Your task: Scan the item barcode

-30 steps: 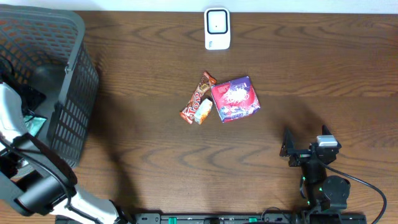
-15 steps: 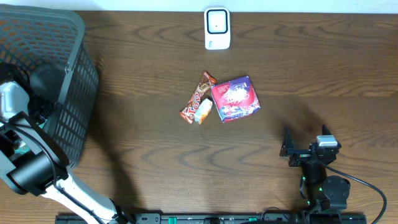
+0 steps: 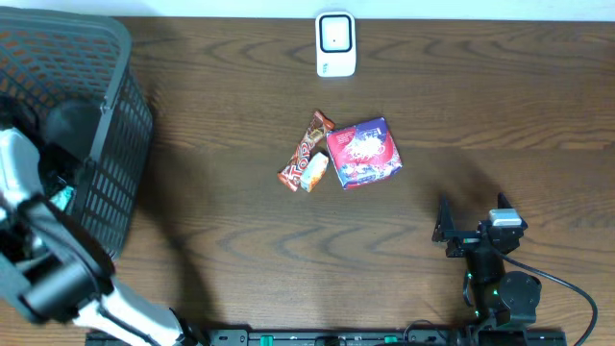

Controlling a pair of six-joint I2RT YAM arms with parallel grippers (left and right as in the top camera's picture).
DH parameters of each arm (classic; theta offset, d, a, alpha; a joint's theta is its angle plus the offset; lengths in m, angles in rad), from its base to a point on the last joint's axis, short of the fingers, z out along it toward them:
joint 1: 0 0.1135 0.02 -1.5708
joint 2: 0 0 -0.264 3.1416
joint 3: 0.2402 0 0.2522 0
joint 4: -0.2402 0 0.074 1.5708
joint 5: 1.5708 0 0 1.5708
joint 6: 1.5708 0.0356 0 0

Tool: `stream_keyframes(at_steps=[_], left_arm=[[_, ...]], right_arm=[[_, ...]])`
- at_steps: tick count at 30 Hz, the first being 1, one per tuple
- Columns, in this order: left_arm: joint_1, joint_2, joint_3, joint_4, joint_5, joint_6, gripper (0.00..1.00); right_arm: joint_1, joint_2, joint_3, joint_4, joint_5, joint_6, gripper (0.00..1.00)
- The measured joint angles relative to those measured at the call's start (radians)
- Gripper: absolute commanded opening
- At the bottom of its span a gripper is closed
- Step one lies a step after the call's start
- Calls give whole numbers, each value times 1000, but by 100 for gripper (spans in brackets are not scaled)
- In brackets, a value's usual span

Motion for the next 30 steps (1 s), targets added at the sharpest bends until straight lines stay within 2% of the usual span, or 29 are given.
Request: stream_keyframes(at_steps=[3, 4, 5, 6, 9, 11, 12, 21, 28, 30], left_arm=[[0, -190, 2, 36, 32, 0, 7], [0, -233, 4, 38, 39, 0, 13], [0, -264, 6, 39, 42, 0, 25], [0, -283, 8, 39, 45, -3, 41], [0, -280, 8, 34, 49, -8, 73], [0, -234, 8, 38, 53, -8, 85], [0, -209, 8, 46, 51, -8, 96], [0, -11, 8, 95, -77, -22, 100], [0, 101, 8, 113, -184, -81, 100], [0, 149, 8, 113, -196, -83, 96]], right_arm=[[0, 0, 0, 0, 0, 0, 99], [0, 0, 0, 0, 0, 0, 99], [0, 0, 0, 0, 0, 0, 99], [0, 0, 0, 0, 0, 0, 99], [0, 0, 0, 0, 0, 0, 99], [0, 0, 0, 0, 0, 0, 99], [0, 0, 0, 0, 0, 0, 99], [0, 0, 0, 0, 0, 0, 99], [0, 0, 0, 0, 0, 0, 99], [0, 0, 0, 0, 0, 0, 99]])
